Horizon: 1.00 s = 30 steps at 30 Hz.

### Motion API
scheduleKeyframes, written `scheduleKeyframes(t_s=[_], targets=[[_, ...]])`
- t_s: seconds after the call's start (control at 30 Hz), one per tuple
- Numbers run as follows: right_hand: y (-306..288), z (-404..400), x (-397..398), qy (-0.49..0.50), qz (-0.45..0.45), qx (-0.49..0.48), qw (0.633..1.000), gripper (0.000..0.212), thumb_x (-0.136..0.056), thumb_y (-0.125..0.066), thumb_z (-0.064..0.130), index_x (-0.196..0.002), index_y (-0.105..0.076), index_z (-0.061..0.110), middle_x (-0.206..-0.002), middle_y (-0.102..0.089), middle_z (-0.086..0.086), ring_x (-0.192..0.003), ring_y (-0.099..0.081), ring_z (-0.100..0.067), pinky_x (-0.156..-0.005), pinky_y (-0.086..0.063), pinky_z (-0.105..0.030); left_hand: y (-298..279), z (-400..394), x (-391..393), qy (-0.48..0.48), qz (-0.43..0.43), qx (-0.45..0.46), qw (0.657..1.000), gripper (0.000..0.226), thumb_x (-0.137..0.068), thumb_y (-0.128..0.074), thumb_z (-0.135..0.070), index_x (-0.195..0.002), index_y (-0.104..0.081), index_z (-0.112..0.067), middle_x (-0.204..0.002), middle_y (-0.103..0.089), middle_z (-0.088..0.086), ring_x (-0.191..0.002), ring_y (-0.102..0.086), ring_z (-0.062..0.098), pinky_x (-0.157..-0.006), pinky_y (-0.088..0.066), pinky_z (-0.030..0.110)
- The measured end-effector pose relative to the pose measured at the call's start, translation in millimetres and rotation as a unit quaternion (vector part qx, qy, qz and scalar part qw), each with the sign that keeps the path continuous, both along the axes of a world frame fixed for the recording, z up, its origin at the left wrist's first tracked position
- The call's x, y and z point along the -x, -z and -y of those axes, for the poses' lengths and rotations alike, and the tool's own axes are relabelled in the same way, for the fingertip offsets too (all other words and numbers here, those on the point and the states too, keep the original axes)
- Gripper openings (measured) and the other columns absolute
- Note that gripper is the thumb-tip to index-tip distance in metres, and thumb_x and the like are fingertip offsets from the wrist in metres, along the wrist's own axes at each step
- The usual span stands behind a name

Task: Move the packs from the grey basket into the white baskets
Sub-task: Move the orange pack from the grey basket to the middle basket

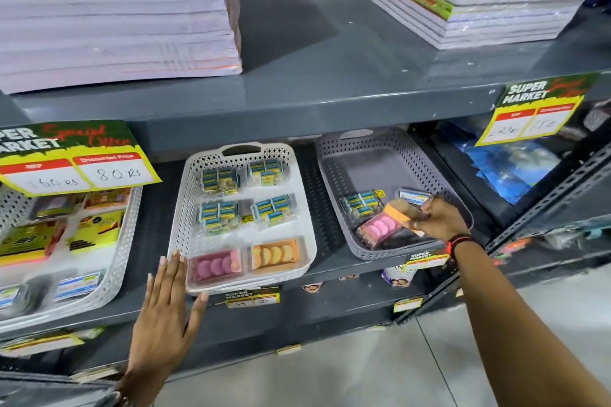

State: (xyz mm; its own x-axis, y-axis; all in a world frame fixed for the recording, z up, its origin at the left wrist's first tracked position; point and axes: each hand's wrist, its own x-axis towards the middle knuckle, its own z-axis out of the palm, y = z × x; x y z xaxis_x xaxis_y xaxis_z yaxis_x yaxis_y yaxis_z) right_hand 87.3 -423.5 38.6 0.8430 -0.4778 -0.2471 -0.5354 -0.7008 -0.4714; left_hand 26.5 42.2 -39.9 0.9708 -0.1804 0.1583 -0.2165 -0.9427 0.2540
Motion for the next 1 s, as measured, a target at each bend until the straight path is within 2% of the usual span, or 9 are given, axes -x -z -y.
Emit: scheduleKeyframes(t_s=[0.13,0.2,0.27,0.33,0.4,0.57,0.7,0.83,1.0], targets=[[-10.7,-11.5,10.1,0.007,0.039,-0.013,0.999,0.027,-0.071,-0.077,0.015,-0.079,-0.051,0.01,-0.089,-0.06,-0.017,-0.099,-0.061,-0.038,-0.092,-0.05,-0.046,5.8,-1.9,-1.6,-0.003,0.005,-0.001,1.0,0.082,-0.093,-0.016,-0.06,-0.148,-0.02,0.0,-0.157,-0.021,0.014,-0.148,-0.011,0.025,-0.121,0.001,0.033],[-16.4,-18.6,10.0,-0.002,0.07,-0.029,0.997,0.028,-0.071,-0.076,0.006,-0.079,-0.049,0.011,-0.089,-0.059,-0.016,-0.1,-0.061,-0.04,-0.094,-0.049,-0.05,6.8,-0.8,-5.0,-0.005,0.01,-0.008,1.0,0.081,-0.093,-0.018,-0.059,-0.148,-0.019,0.0,-0.158,-0.02,0.014,-0.148,-0.011,0.025,-0.121,0.001,0.034],[-23.4,-30.9,8.4,-0.019,0.104,-0.025,0.994,0.03,-0.07,-0.075,0.001,-0.079,-0.048,0.01,-0.093,-0.066,-0.018,-0.092,-0.063,-0.034,-0.09,-0.052,-0.041,6.5,-1.0,-7.6,-0.004,0.016,-0.014,1.0,0.079,-0.093,-0.021,-0.057,-0.149,-0.018,-0.001,-0.159,-0.018,0.013,-0.148,-0.01,0.024,-0.121,0.002,0.034],[-31.5,-46.5,5.6,-0.04,0.137,-0.023,0.989,0.035,-0.069,-0.077,0.002,-0.09,-0.05,0.007,-0.099,-0.069,-0.019,-0.089,-0.063,-0.026,-0.086,-0.052,-0.033,6.0,-0.4,-9.6,-0.003,0.019,-0.012,1.0,0.077,-0.093,-0.024,-0.055,-0.15,-0.016,-0.004,-0.16,-0.016,0.011,-0.149,-0.008,0.023,-0.121,0.001,0.035],[-35.7,-67.0,3.8,-0.07,0.162,-0.038,0.984,0.042,-0.067,-0.08,0.004,-0.097,-0.051,0.004,-0.102,-0.069,-0.016,-0.093,-0.065,-0.027,-0.086,-0.053,-0.037,7.7,-1.5,-6.4,0.0,0.016,-0.006,1.0,0.075,-0.093,-0.027,-0.053,-0.151,-0.014,-0.008,-0.16,-0.014,0.009,-0.149,-0.006,0.02,-0.121,-0.002,0.038],[-41.2,-125.2,-4.6,-0.17,0.197,-0.042,0.965,0.046,-0.066,-0.084,0.019,-0.099,-0.052,0.01,-0.096,-0.067,-0.002,-0.088,-0.063,-0.018,-0.078,-0.051,-0.029,7.2,-3.2,-3.1,-0.007,0.009,-0.009,1.0,0.074,-0.094,-0.028,-0.053,-0.152,-0.012,-0.009,-0.161,-0.012,0.009,-0.149,-0.005,0.02,-0.121,0.0,0.035],[-30.4,-170.9,-10.0,-0.267,0.165,-0.028,0.949,0.049,-0.065,-0.084,0.022,-0.099,-0.051,0.013,-0.096,-0.068,-0.003,-0.085,-0.063,-0.019,-0.071,-0.051,-0.031,5.4,-1.7,-1.6,-0.011,0.011,-0.008,1.0,0.075,-0.094,-0.027,-0.054,-0.151,-0.011,-0.008,-0.161,-0.011,0.009,-0.149,-0.004,0.018,-0.121,0.0,0.035],[-8.9,-201.3,-10.4,-0.337,0.117,0.01,0.934,0.045,-0.069,-0.08,0.016,-0.1,-0.048,0.014,-0.098,-0.065,-0.007,-0.088,-0.064,-0.025,-0.063,-0.042,-0.028,4.5,-1.1,0.0,-0.012,0.011,-0.003,1.0,0.076,-0.094,-0.024,-0.055,-0.151,-0.009,-0.008,-0.161,-0.007,0.008,-0.149,0.001,0.016,-0.122,-0.002,0.038],[8.4,-214.8,-8.2,-0.364,0.058,0.054,0.928,0.045,-0.071,-0.077,0.014,-0.105,-0.047,0.01,-0.107,-0.065,-0.014,-0.098,-0.063,-0.032,-0.072,-0.05,-0.035,2.4,0.1,1.4,-0.013,0.008,0.004,1.0,0.077,-0.093,-0.024,-0.056,-0.151,-0.011,-0.007,-0.161,-0.007,0.009,-0.149,-0.001,0.018,-0.122,-0.005,0.04]])
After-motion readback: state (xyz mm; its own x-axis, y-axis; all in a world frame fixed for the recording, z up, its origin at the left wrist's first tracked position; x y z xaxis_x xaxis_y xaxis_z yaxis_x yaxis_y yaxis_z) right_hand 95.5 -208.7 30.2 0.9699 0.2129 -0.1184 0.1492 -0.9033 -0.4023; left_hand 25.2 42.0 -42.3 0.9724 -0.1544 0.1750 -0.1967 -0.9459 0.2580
